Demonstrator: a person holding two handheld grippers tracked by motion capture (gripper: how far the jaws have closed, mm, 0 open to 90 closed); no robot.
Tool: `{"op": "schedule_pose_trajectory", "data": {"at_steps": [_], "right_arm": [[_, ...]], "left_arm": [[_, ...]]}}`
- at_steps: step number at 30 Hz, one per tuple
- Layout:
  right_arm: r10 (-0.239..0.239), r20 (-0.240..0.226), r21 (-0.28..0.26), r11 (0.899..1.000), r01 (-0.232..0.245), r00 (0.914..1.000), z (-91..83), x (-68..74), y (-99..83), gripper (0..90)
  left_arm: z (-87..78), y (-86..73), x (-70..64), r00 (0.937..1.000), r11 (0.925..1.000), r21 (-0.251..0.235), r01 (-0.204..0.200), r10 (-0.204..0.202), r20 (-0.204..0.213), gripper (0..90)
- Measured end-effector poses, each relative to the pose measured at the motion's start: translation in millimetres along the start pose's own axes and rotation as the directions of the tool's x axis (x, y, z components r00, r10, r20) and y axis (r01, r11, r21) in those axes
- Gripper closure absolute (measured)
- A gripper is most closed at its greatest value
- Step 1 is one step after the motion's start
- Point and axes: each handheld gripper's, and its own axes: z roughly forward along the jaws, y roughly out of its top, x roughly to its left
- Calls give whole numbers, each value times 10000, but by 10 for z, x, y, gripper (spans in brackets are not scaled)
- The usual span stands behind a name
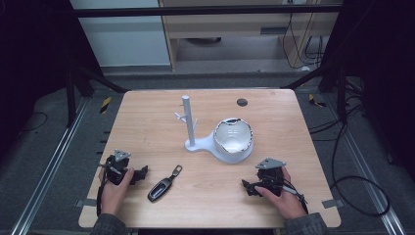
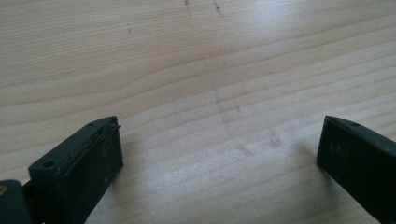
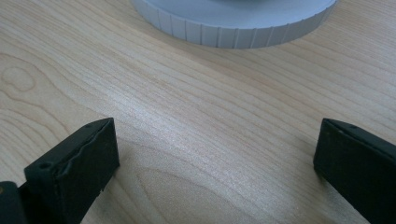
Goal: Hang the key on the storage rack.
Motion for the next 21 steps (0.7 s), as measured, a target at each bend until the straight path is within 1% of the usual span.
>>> {"op": "schedule_pose_trajectory", "data": {"at_steps": [2,3,4,5,7,9,10,11,14,15,16,18,19,21], "right_arm": [[0,2,-1,10000,0,10000,0,0,0,5],[13,15,2,10000,-13,10000,0,2,0,5],[24,24,2,10000,-24,10000,0,3,0,5],[44,30,7,10000,-44,10000,-1,5,0,6],[26,29,4,10000,-26,10000,-1,3,0,5],[25,28,1,10000,-25,10000,0,3,0,5],[25,26,3,10000,-25,10000,0,3,0,5],[24,28,2,10000,-24,10000,0,3,1,5],[23,28,2,10000,-23,10000,0,3,0,5],[25,28,3,10000,-25,10000,0,3,0,5],[23,29,2,10000,-23,10000,0,3,0,5],[20,30,0,10000,-20,10000,0,3,0,5],[24,28,1,10000,-24,10000,0,3,0,5],[24,30,5,10000,-24,10000,0,3,0,5]], "left_arm": [[-25,-4,-13,9999,9999,102,-51,49,156,0],[-45,4,-19,9992,10000,46,-81,79,382,11],[-70,12,-26,9990,9999,-84,-86,90,443,53],[-97,18,-39,9990,9996,-263,-104,115,427,64],[-157,31,-69,9986,9987,-483,-160,183,490,48],[-207,34,-102,9970,9978,-635,-169,217,749,50],[-225,32,-120,9968,9976,-666,-166,218,774,56],[-247,30,-141,9964,9970,-726,-252,310,793,56],[-320,32,-198,9929,9952,-951,-234,342,1136,66],[-352,33,-223,9918,9942,-1032,-316,440,1201,73],[-371,34,-236,9913,9934,-1069,-410,539,1204,76],[-407,36,-275,9882,9922,-1120,-543,695,1365,94],[-420,39,-283,9877,9921,-1112,-586,738,1381,97],[-455,44,-297,9890,9917,-1171,-533,687,1312,109]]}}
